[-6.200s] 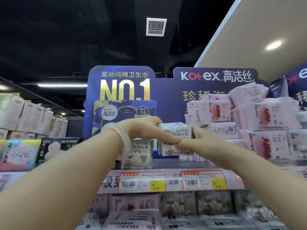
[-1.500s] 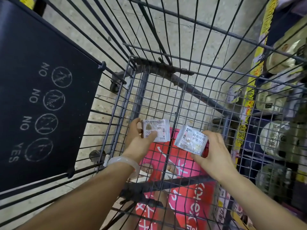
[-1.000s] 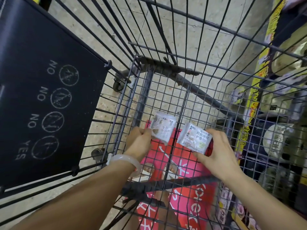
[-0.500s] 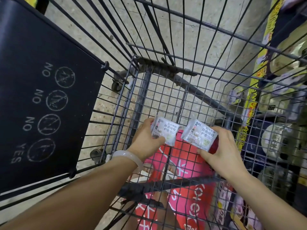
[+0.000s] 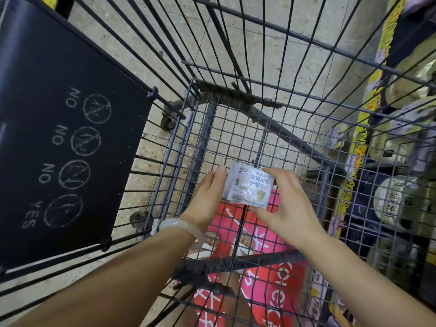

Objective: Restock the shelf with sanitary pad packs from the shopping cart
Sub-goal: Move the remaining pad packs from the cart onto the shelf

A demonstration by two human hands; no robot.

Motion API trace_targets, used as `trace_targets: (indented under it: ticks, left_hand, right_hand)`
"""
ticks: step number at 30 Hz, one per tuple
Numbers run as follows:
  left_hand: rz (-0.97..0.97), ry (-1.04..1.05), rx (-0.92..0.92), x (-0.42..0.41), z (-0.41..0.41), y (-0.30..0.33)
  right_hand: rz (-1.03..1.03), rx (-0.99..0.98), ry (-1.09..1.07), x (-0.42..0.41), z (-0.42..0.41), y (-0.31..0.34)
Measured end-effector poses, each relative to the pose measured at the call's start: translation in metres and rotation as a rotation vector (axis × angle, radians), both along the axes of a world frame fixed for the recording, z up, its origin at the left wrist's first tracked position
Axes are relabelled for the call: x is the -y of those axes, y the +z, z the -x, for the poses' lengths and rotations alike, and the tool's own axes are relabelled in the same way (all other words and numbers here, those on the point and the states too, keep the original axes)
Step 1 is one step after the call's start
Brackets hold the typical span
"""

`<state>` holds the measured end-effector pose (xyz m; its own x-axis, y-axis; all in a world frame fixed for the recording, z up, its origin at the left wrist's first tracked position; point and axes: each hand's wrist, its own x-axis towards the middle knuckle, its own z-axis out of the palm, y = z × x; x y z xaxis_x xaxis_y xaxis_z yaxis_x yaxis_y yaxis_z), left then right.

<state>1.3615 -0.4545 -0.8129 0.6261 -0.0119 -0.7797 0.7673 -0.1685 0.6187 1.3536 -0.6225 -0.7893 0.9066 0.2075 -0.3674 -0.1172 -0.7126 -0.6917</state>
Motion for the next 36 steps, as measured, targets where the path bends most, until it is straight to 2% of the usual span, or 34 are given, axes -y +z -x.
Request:
trace_targets:
  ticks: [7, 12, 14, 16, 21, 25, 31, 36]
  left_hand:
    - [-0.012, -0.015, -0.009, -0.001, 0.002, 0.002]
    - [0.008, -0.028, -0.048, -0.003, 0.002, 0.001]
    - [0.042, -0.022, -0.089, 0.0, 0.001, 0.002]
    - [0.094, 0.002, -0.135, 0.004, 0.001, 0.006]
    - [0.225, -0.114, -0.153, 0.007, 0.0, 0.024]
    - [0.194, -0.145, -0.061, 0.003, -0.017, 0.048]
    - [0.244, -0.286, 0.107, 0.006, -0.05, 0.127]
    - [0.365, -0.509, 0.278, 0.025, -0.066, 0.214]
  right_hand:
    - [-0.038, -0.041, 0.018, -0.017, -0.008, -0.005]
    - [-0.326, -0.55, -0.331, -0.017, -0.01, -0.002]
    - [-0.343, -0.669, -0.318, -0.019, -0.011, -0.001]
    - [-0.363, -0.705, -0.25, -0.022, -0.009, -0.002]
    - [-0.463, -0.659, -0.257, -0.022, -0.005, 0.004]
    - [-0.496, -0.574, -0.306, -0.009, -0.006, 0.037]
    - [-0.548, -0.412, -0.432, 0.02, -0.014, 0.126]
    - [-0.645, -0.274, -0.493, 0.046, -0.008, 0.219]
